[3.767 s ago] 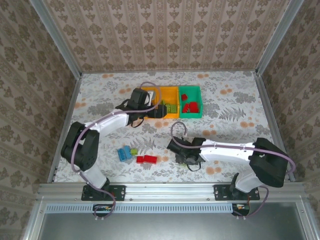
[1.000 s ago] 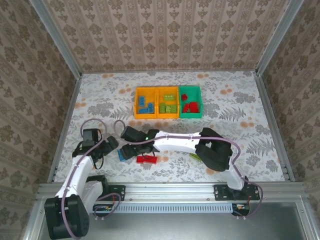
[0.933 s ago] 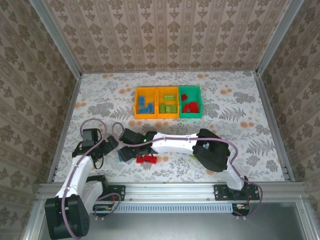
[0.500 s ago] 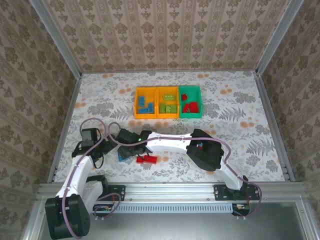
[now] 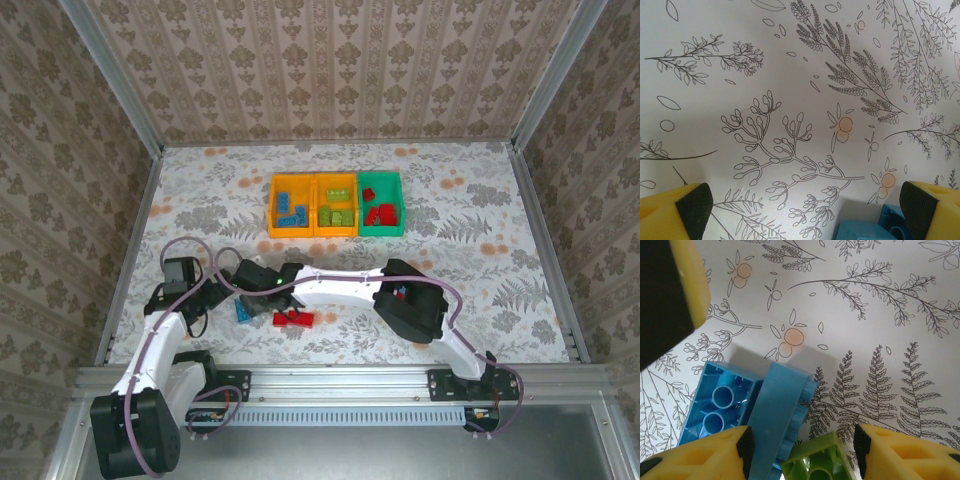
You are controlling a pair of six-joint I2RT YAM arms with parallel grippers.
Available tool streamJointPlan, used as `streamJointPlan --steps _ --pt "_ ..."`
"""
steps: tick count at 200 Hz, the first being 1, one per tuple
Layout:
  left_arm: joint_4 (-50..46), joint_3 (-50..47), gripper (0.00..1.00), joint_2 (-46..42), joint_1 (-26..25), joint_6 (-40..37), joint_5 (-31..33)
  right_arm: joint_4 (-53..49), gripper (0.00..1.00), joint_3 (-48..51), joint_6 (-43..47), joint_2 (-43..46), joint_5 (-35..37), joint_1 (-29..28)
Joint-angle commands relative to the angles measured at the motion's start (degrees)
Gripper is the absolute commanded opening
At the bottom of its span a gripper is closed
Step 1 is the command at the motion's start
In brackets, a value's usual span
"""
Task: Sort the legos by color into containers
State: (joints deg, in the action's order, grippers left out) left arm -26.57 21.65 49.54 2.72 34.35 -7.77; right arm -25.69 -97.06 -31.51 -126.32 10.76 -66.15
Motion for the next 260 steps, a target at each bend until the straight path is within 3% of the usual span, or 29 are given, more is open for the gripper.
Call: streamJointPlan --steps 1,28,133,192,260 --pt "0.0 -0.6 1.0 -0.1 0.5 0.1 -0.8 -2.5 0.59 3.5 2.7 1.0 1.7 0.6" --pt "0.0 -0.6 1.0 -0.2 0.4 0.1 -0.8 -6.3 0.58 3.6 1.0 0.6 2.9 2.3" --pt "0.3 -0.8 1.0 -0.3 0.3 0.3 -1.0 -5.5 0.58 10.8 0.0 7.4 5.7 7.7" --pt "0.0 -0.6 1.0 -1.1 -0.3 0.3 -0.8 -2.9 0.63 8.9 -3.1 6.8 -0.5 6.9" --pt "0.0 -0.6 1.0 -1.5 -1.0 0.4 -0.4 -4.0 0.66 7.5 -5.3 6.1 -1.1 6.9"
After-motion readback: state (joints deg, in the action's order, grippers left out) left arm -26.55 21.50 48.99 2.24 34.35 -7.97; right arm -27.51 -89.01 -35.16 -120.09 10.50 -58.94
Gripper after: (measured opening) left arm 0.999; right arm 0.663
